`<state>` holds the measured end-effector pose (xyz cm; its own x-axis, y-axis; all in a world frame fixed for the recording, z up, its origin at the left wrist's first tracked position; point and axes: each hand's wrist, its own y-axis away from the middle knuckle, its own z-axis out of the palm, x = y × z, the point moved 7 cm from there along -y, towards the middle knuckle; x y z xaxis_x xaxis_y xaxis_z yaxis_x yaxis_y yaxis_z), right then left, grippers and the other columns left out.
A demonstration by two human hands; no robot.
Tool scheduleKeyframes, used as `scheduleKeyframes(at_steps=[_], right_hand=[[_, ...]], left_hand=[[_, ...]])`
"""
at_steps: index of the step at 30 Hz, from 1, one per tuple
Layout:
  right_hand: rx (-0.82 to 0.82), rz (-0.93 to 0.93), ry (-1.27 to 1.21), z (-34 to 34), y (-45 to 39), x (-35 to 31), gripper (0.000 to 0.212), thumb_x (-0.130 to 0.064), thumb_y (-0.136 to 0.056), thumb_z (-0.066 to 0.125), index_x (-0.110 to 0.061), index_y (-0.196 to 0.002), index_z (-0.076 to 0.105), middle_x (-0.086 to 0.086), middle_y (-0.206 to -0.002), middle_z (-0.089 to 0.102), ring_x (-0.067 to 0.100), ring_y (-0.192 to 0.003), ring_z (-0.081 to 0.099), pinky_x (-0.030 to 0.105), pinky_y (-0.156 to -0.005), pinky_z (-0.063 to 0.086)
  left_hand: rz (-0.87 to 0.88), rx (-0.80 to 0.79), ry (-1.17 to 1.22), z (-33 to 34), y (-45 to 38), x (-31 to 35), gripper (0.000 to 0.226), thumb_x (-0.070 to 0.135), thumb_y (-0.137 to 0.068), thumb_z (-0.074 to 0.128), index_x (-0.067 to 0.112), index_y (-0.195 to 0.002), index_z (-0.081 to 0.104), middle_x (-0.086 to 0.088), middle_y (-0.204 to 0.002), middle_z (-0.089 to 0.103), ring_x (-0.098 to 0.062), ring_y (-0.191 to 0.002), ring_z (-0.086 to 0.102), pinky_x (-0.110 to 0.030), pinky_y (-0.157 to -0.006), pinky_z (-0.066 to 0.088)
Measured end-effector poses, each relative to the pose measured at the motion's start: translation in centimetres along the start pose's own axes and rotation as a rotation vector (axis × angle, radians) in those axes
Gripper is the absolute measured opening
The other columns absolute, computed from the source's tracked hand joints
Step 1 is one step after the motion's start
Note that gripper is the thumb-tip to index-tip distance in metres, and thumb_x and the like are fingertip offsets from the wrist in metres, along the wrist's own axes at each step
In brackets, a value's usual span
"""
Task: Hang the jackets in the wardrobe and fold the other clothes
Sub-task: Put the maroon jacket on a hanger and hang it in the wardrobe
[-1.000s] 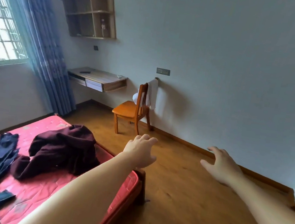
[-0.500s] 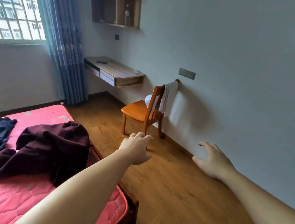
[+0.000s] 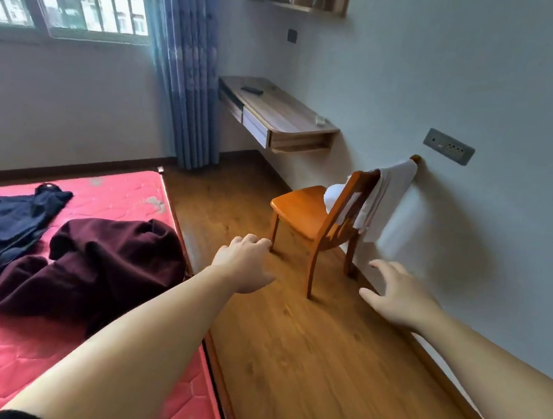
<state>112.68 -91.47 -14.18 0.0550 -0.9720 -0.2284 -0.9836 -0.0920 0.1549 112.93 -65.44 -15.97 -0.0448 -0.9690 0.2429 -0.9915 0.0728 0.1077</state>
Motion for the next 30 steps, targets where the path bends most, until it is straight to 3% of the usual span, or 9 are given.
scheduleKeyframes(at_steps=[4,7,12,16,24,30], right_hand=[[-0.041,-0.117,0.023,1.4,-9.8,0.5,0.065,-0.056,-0.086,0.056,-0.032,-0.143,0.035,-0.001,-0.147,0.040,0.021,-0.131,0.043,0.046,-0.104,0.045],[-0.049,-0.180,0.017,1.2,-17.1,1.7,0.067,-0.057,-0.086,0.056,-0.032,-0.143,0.034,-0.001,-0.149,0.040,0.022,-0.132,0.044,0.048,-0.104,0.045],[-0.111,-0.300,0.029,0.1,-27.9,1.6,0.068,-0.060,-0.086,0.055,-0.031,-0.144,0.033,-0.001,-0.150,0.039,0.024,-0.132,0.046,0.049,-0.102,0.047],[-0.138,-0.485,0.032,-0.2,-33.1,-5.6,0.066,-0.053,-0.088,0.058,-0.028,-0.145,0.035,0.001,-0.152,0.038,0.025,-0.134,0.043,0.045,-0.102,0.048],[-0.201,-0.859,0.007,2.2,-37.3,-25.1,0.063,-0.048,-0.088,0.061,-0.028,-0.144,0.037,-0.001,-0.148,0.041,0.019,-0.130,0.047,0.040,-0.103,0.047],[-0.282,-0.966,0.071,7.7,-43.0,-37.6,0.064,-0.049,-0.087,0.061,-0.028,-0.143,0.038,0.001,-0.147,0.042,0.020,-0.130,0.047,0.043,-0.104,0.044]], left_hand=[[-0.117,0.019,0.011,0.2,-6.9,-2.0,0.065,0.045,-0.088,0.057,0.030,-0.146,0.033,-0.002,-0.150,0.037,-0.027,-0.135,0.037,-0.042,-0.102,0.042],[-0.203,0.062,0.032,0.1,-12.4,-2.3,0.062,0.042,-0.088,0.056,0.026,-0.144,0.036,-0.003,-0.147,0.040,-0.026,-0.133,0.038,-0.042,-0.099,0.043],[-0.360,-0.004,0.065,1.0,-18.4,-2.2,0.058,0.041,-0.086,0.050,0.018,-0.139,0.044,-0.005,-0.141,0.045,-0.027,-0.129,0.042,-0.039,-0.099,0.041],[-0.503,0.045,0.104,-0.6,-19.2,-5.7,0.055,0.039,-0.085,0.052,0.019,-0.136,0.047,-0.003,-0.140,0.046,-0.026,-0.128,0.044,-0.042,-0.100,0.043],[-0.903,0.143,0.171,-2.4,-15.3,-19.8,0.061,0.043,-0.086,0.055,0.023,-0.142,0.042,0.000,-0.145,0.040,-0.026,-0.131,0.041,-0.044,-0.104,0.041],[-1.066,0.226,0.282,-0.9,-16.1,-32.3,0.062,0.044,-0.085,0.055,0.024,-0.142,0.041,0.000,-0.146,0.040,-0.025,-0.133,0.039,-0.042,-0.107,0.038]])
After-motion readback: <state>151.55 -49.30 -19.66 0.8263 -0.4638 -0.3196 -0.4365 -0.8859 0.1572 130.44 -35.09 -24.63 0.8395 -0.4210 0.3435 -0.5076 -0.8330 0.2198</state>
